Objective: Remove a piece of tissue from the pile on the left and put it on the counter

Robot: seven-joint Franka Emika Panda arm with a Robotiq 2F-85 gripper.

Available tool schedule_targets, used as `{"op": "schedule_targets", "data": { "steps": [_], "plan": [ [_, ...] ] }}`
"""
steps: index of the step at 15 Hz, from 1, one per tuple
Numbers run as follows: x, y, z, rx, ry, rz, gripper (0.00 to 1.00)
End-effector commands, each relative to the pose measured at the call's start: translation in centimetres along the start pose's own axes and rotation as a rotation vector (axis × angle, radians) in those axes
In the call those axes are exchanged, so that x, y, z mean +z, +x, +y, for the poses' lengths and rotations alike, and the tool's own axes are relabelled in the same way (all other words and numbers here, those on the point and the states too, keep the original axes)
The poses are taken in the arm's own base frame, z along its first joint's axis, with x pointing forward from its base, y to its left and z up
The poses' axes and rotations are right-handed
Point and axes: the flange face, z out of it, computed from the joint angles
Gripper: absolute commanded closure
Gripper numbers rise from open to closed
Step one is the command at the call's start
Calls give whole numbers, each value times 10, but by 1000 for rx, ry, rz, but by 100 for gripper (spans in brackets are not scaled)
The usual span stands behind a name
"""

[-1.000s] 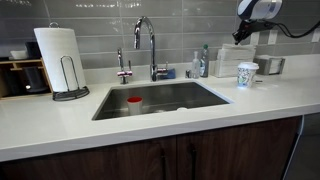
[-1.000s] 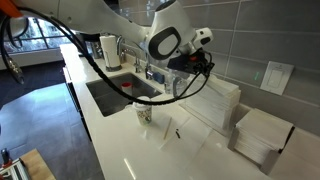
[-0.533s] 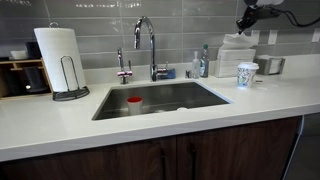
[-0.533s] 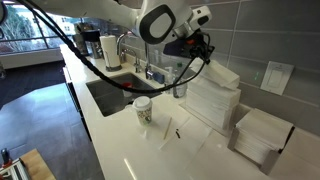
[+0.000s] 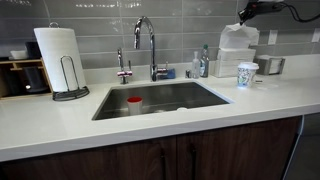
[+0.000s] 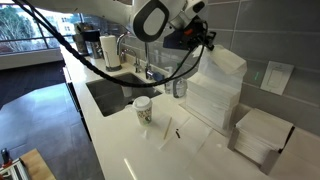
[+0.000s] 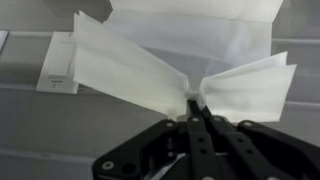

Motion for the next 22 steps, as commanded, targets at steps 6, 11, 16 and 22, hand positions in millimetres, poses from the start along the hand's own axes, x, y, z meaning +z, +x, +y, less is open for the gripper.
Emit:
{"op": "schedule_targets", "data": {
  "steps": [6,11,16,22],
  "plan": [
    [-53,-5,-5,1,2,66,100],
    [-79,0,-21,-53,-4,182,100],
    [-103,10,-56,-131,16,324,100],
    [-129,12,-131,-220,121,386,100]
  ]
}}
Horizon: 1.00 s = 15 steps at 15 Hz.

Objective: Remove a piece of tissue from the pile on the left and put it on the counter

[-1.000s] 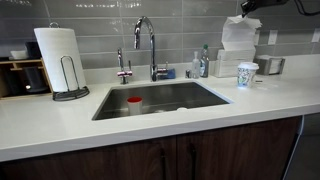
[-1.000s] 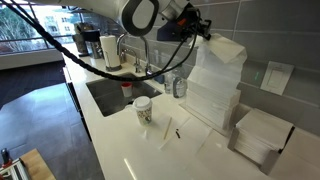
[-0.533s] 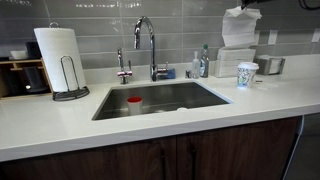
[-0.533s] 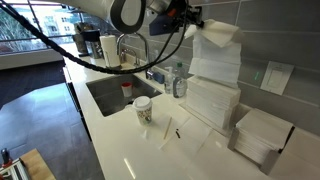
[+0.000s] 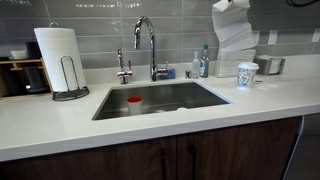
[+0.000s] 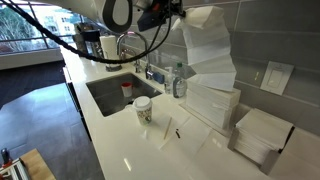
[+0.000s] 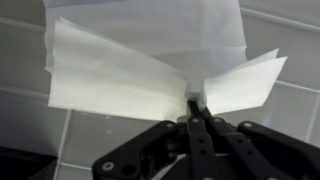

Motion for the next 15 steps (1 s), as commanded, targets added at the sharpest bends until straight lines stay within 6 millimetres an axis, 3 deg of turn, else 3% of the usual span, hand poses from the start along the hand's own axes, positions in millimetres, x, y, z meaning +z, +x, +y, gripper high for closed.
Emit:
{"op": "schedule_targets", "data": {
  "steps": [1,5,8,11,15],
  "plan": [
    [-18,6,-47,-55,73,34,100],
    [-31,21,-97,-83,151,77,100],
    [-37,27,-122,-92,194,90,100],
    [-41,30,-131,-93,211,96,100],
    [-42,31,-126,-86,208,94,100]
  ]
}}
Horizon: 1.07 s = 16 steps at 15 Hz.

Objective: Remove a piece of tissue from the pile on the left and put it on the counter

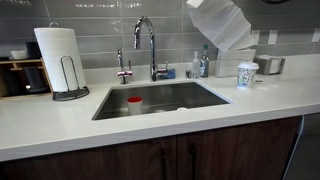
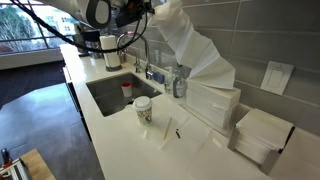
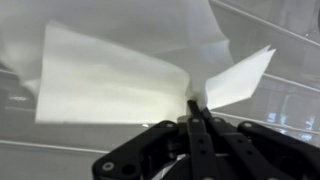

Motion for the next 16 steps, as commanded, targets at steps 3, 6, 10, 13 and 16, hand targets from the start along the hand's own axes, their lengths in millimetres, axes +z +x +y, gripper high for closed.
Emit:
{"op": "schedule_targets", "data": {
  "steps": [3,6,10,13,16],
  "plan": [
    [-6,-8,17,5,-26,-7,100],
    [-6,-12,31,19,-47,-18,100],
    [-6,-34,61,54,-49,-129,100],
    [-9,-67,87,88,-10,-302,100],
    [-23,-99,115,124,30,-479,100]
  ]
}}
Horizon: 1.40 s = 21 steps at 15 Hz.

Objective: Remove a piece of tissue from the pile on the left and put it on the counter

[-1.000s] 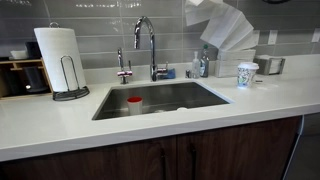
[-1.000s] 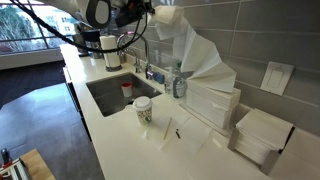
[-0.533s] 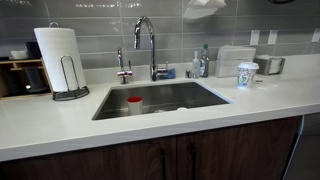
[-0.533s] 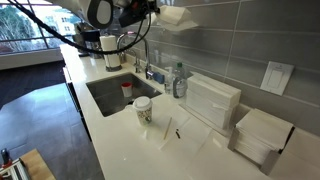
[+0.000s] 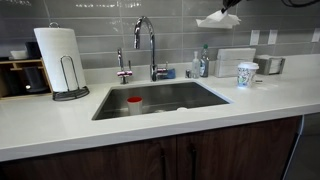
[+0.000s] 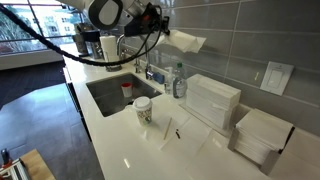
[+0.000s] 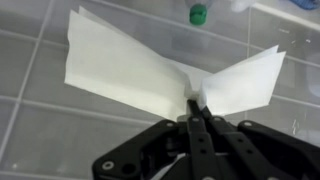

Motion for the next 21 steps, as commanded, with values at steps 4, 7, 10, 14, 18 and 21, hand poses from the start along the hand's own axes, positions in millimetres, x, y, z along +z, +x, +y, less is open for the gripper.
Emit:
{"op": "schedule_targets", "data": {
  "steps": [4,7,10,14,18,21],
  "plan": [
    [-30,-75,61,77,48,-358,100],
    [-36,-108,79,130,73,-494,100],
    [-35,-139,91,221,90,-591,100],
    [-22,-176,116,396,-14,-600,100],
    [1,-206,146,557,-161,-556,100],
    [22,-224,164,654,-286,-515,100]
  ]
}}
